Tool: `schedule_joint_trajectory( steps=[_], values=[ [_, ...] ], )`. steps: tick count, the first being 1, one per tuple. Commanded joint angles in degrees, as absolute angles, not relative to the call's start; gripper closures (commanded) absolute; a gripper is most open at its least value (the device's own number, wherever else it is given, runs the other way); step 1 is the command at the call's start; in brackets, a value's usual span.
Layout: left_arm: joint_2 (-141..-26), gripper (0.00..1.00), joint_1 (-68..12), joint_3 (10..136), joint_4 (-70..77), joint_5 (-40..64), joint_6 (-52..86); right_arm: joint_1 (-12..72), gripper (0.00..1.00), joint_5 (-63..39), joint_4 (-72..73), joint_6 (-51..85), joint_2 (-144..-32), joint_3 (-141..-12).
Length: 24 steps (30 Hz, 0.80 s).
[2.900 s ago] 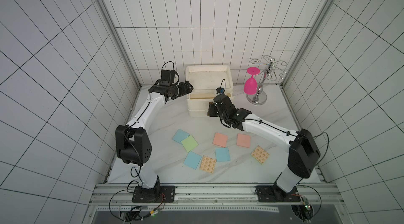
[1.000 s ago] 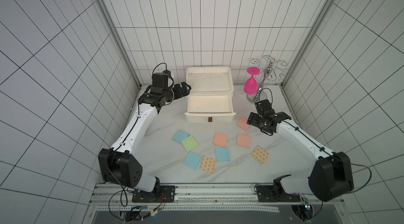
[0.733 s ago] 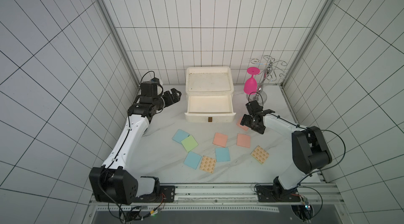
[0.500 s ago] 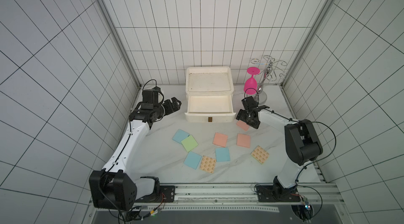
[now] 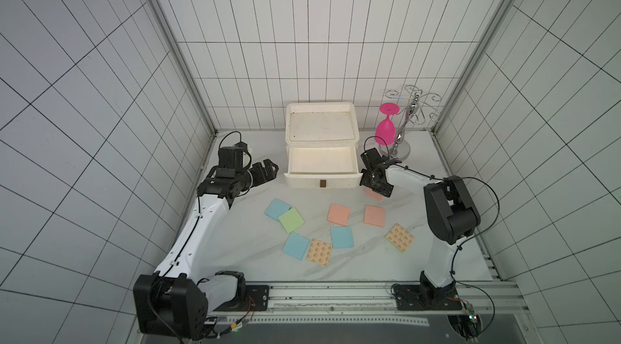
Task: Please put the sticky notes in the drawer by color
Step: Pick up the sticky notes from the center of the board.
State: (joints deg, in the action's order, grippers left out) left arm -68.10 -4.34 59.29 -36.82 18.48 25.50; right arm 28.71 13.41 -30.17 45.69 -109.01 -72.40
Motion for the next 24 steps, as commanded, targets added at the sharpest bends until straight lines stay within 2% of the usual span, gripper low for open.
schedule_joint_trajectory(
  steps=[1, 8, 19, 24],
  values=[
    [-67.1, 0.01, -4.1, 58.9, -34.5, 19.3, 25.0, 29.6, 0.05, 17.5, -34.8, 46.1, -107.9, -73.8],
    [-66.6, 0.01, -4.0, 58.7, -34.1, 19.8, 25.1, 29.3, 0.05, 17.4, -34.9, 45.7, -104.8, -72.6],
    [-66.6, 0.01, -4.0, 58.3, -33.8, 20.2, 25.1, 28.3, 0.04, 13.1, -30.6, 46.2, -111.0, -71.0],
    [-66.6, 0.01, -4.0, 58.0, -33.5, 20.6, 25.1, 26.3, 0.04, 12.4, -29.3, 46.1, -110.5, -67.4]
  ],
)
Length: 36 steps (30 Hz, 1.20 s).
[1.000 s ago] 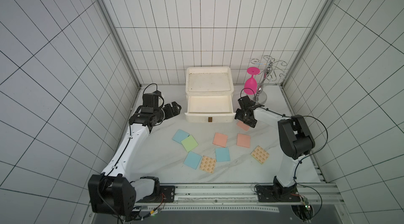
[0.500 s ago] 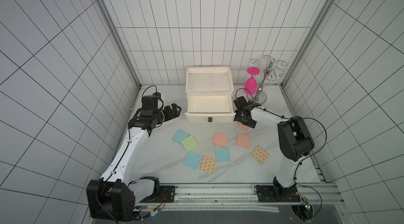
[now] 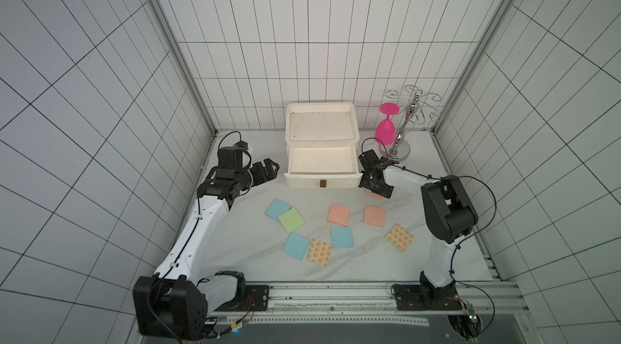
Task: Please put the sticky notes in the drawer by color
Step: Pick up the sticky notes from the center of the board.
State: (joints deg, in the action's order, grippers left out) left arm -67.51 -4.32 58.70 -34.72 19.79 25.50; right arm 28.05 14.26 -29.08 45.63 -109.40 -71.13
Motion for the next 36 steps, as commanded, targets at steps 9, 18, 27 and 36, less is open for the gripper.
schedule_joint_trajectory(
  steps=[9, 18, 27, 36],
  values=[
    [-66.3, 0.01, -3.8, 57.9, -33.4, 20.6, 25.2, 23.9, 0.04, 11.6, -29.2, 43.1, -105.6, -63.2],
    [-66.3, 0.01, -3.8, 57.9, -33.4, 20.6, 25.1, 23.7, 0.04, 14.3, -33.4, 39.2, -98.8, -63.2],
    [-66.8, 0.01, -3.9, 58.4, -33.4, 21.4, 25.1, 23.6, 0.04, 13.5, -31.2, 40.2, -102.1, -61.8],
    [-67.3, 0.01, -3.8, 58.4, -33.4, 22.2, 25.0, 23.3, 0.06, 12.8, -28.9, 40.2, -107.5, -61.4]
  ],
)
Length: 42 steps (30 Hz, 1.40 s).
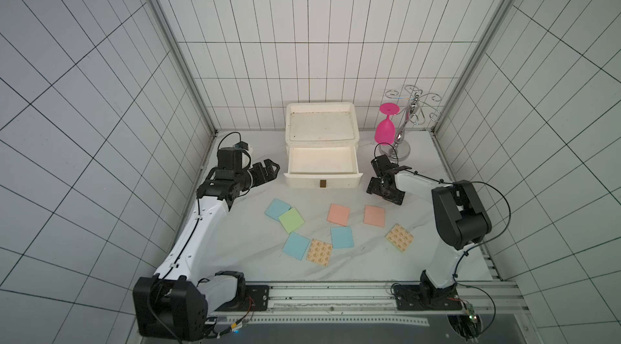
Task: Please put the sticky notes in the drawer by color
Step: Pick up the sticky notes from the center of the board.
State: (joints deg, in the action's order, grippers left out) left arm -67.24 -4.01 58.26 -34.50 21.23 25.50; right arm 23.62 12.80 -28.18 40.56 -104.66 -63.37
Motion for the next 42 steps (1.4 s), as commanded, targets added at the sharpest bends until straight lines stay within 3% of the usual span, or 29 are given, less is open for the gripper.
schedule_joint_trajectory(
  steps=[1, 7, 17, 29, 35, 42],
  values=[
    [-67.3, 0.01, -3.9, 58.4, -33.4, 22.3, 25.1, 23.2, 0.08, 12.8, -28.9, 39.8, -107.4, -61.3],
    [-67.2, 0.01, -3.9, 58.4, -33.4, 22.0, 25.0, 22.9, 0.24, 13.3, -27.9, 36.7, -102.8, -59.6],
    [-65.5, 0.02, -6.6, 62.5, -37.5, 21.1, 24.7, 19.4, 0.25, 3.3, -27.7, 26.9, -86.1, -56.9],
    [-65.9, 0.03, -22.1, 77.8, -40.8, 24.6, 35.4, 18.8, 0.28, -15.0, -37.7, 20.0, -61.2, -64.7],
    [-72.0, 0.06, -32.4, 80.1, -33.5, 26.7, 41.6, 21.4, 0.28, -27.1, -34.7, 19.3, -55.4, -65.0],
    [-78.1, 0.09, -39.0, 81.9, -27.5, 27.7, 45.5, 25.4, 0.28, -29.6, -33.5, 20.1, -54.1, -65.4]
  ],
)
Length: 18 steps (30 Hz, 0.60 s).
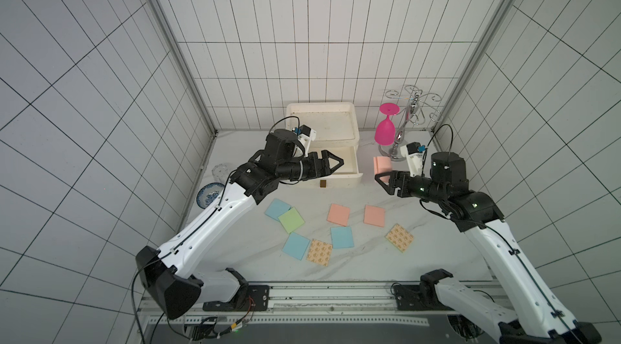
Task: Please put the sticky notes in the drawer by color
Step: Pick up the sticky notes from the center of the board.
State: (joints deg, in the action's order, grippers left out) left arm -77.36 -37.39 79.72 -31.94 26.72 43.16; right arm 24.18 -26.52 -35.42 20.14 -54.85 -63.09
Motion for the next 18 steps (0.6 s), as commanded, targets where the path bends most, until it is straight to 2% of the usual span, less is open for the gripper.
schedule_joint_trajectory(
  steps=[1, 10, 18],
  values=[
    [-78.7, 0.10, -39.7, 82.0, -26.9, 27.8, 46.0, 25.7, 0.28, -29.8, -33.4, 20.2, -54.1, -65.7],
    [-82.8, 0.14, -43.8, 82.6, -21.0, 28.3, 49.5, 28.6, 0.28, -31.4, -30.2, 22.5, -55.0, -66.9],
    [-85.1, 0.27, -44.9, 83.9, -18.4, 28.8, 51.3, 29.6, 0.29, -31.6, -30.1, 22.7, -55.4, -67.6]
  ],
)
